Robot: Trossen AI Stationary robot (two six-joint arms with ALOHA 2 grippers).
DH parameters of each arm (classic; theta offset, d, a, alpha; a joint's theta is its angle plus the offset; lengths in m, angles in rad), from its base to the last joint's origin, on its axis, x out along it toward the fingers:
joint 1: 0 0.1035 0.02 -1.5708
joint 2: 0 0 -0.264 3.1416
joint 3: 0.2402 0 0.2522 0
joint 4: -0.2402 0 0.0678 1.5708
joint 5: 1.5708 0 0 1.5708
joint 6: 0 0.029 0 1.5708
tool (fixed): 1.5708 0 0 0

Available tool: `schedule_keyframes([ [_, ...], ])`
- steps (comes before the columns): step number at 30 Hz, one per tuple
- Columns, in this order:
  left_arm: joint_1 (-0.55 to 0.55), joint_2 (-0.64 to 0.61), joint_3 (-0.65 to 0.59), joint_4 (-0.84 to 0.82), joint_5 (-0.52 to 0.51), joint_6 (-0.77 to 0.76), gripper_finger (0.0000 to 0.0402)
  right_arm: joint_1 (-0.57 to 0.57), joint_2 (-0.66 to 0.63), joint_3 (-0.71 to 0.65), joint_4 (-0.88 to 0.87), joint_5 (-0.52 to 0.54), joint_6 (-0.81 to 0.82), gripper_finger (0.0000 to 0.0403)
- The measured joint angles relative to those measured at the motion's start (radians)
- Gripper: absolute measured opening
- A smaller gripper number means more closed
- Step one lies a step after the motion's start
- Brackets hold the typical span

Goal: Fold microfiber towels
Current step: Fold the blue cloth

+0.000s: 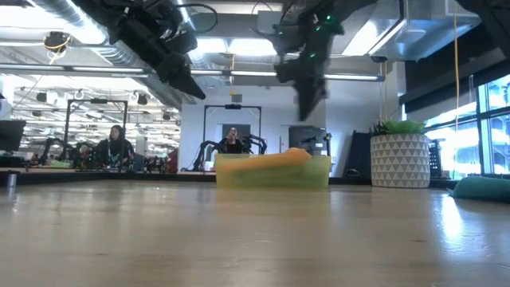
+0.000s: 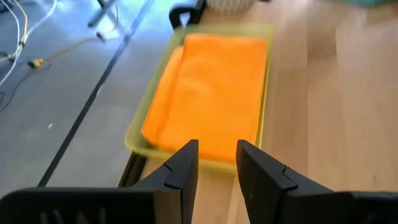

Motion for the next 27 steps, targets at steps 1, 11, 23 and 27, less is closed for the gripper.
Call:
schedule_keyframes([
  [1, -0.005, 0.000, 0.000, 0.020, 0.010, -0.011, 0.0101, 0.004, -0.008, 0.000, -0.063, -0.001, 0.045, 0.0033],
  [11, -0.180, 0.000, -0.001, 0.107, 0.094, -0.018, 0.0101, 0.145, -0.028, -0.158, -0.327, -0.072, 0.275, 0.0036],
  [23, -0.342, 0.000, -0.014, 0.115, -0.012, -0.101, 0.0100, 0.336, -0.310, -0.574, -0.158, -0.046, 0.558, 0.0142],
  [27, -0.411, 0.000, -0.014, 0.157, -0.009, -0.174, 0.0100, 0.353, -0.382, -0.720, -0.009, -0.046, 0.641, 0.0176],
])
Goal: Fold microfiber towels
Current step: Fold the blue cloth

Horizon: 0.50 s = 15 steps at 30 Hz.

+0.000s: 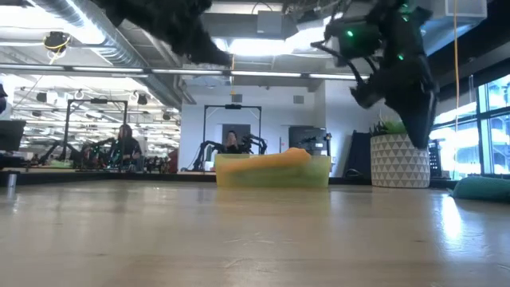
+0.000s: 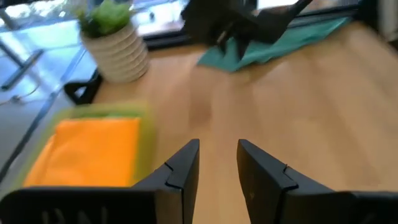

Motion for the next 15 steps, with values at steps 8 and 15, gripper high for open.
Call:
schedule_keyframes([
  [8, -0.156, 0.000, 0.000, 0.066, -0.054, -0.032, 0.0100, 0.000, -0.006, -0.209, 0.035, -0.091, 0.085, 0.0183],
  [15, -0.253, 0.000, 0.000, 0.064, -0.194, -0.091, 0.0100, 0.031, -0.006, -0.288, 0.133, -0.137, 0.085, 0.0163],
])
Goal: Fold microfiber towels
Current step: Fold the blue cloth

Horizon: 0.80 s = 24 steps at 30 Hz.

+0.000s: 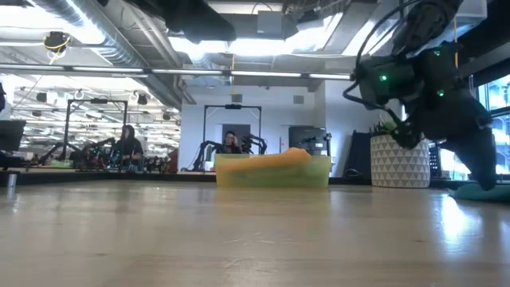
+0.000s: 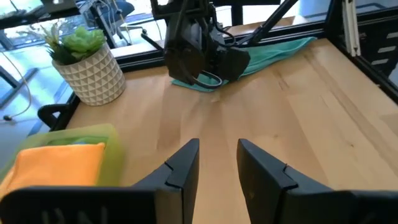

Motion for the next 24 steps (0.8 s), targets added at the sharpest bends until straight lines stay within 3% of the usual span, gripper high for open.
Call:
schedule_keyframes([
  [7, -0.085, 0.000, 0.000, -0.003, -0.100, -0.055, 0.0100, 0.068, 0.000, 0.014, 0.151, -0.004, -0.009, 0.0120],
  [15, -0.185, 0.000, 0.000, -0.013, -0.226, -0.096, 0.0100, 0.147, 0.000, 0.084, 0.237, -0.005, -0.025, 0.0012],
  [20, -0.234, 0.000, 0.000, -0.034, -0.290, -0.098, 0.0100, 0.217, 0.000, 0.159, 0.508, -0.004, -0.033, 0.0010],
  [24, -0.268, 0.000, 0.000, -0.153, -0.327, -0.098, 0.0100, 0.276, 0.000, 0.227, 0.667, 0.017, -0.114, 0.0005],
])
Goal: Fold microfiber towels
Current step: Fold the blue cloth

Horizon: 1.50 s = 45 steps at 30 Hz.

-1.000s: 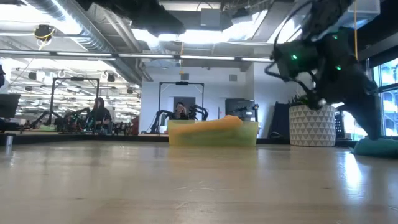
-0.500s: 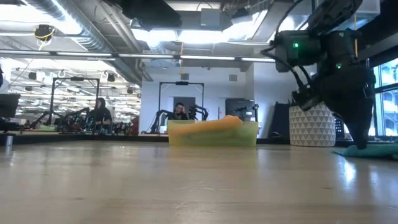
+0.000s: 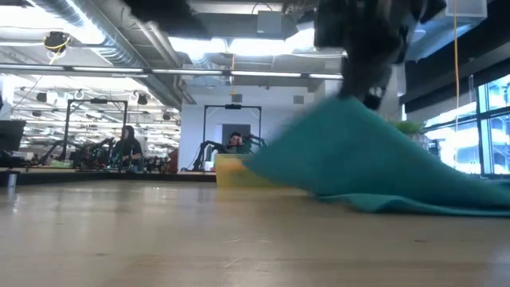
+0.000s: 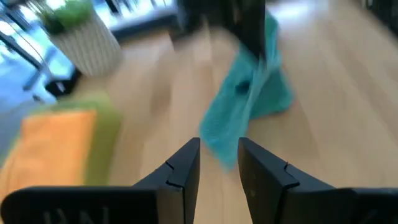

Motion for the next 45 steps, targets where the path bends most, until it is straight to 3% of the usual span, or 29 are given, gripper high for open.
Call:
schedule_keyframes([
  [6, -0.064, 0.000, 0.000, -0.238, 0.077, -0.120, 0.0101, 0.054, 0.000, 0.050, 0.012, 0.083, -0.073, 0.0005],
  [9, -0.096, 0.000, -0.013, -0.179, 0.124, -0.156, 0.0104, 0.059, 0.014, 0.050, 0.011, 0.095, -0.080, 0.0004],
  [17, -0.133, 0.058, -0.073, 0.094, 0.133, -0.125, 0.0106, 0.054, 0.122, 0.050, 0.084, 0.097, -0.118, 0.0006],
  [24, -0.108, 0.212, -0.090, 0.097, 0.248, -0.163, 0.0117, 0.029, 0.214, 0.050, 0.231, 0.115, -0.192, 0.0006],
  [30, -0.065, 0.327, -0.090, 0.138, 0.240, -0.183, 0.0128, 0.015, 0.224, 0.050, 0.246, 0.081, -0.207, 0.0007],
  [35, -0.029, 0.374, -0.089, 0.216, 0.319, -0.210, 0.0140, 0.016, 0.224, 0.050, 0.273, 0.079, -0.233, 0.0007],
  [45, -0.030, 0.440, -0.089, 0.233, 0.382, -0.284, 0.0144, 0.016, 0.224, 0.050, 0.280, 0.077, -0.253, 0.0007],
])
